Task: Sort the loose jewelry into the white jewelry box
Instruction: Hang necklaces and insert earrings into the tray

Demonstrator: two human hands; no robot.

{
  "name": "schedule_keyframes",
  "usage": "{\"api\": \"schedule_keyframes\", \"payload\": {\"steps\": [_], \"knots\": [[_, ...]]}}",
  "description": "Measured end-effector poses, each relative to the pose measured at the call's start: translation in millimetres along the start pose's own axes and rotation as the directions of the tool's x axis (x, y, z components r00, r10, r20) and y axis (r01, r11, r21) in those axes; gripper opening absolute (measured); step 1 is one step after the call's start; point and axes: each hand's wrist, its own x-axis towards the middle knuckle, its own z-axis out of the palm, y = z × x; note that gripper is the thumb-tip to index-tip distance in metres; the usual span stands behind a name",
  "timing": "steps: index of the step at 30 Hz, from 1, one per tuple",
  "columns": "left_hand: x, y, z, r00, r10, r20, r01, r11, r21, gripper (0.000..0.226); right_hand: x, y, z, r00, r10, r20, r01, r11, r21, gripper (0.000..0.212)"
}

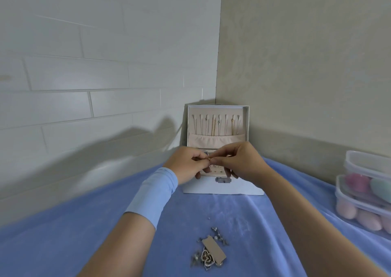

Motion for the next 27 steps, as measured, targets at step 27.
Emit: {"api": "schedule_keyframes", "payload": {"steps": [27], "knots": [[71,-30,22,0.994,-0.032,-0.107,0.005,0.970,-0.243,0.014,75,58,-10,0.996,0.055,-0.066,-0.085,0.688,-0.721,0.007]]}}
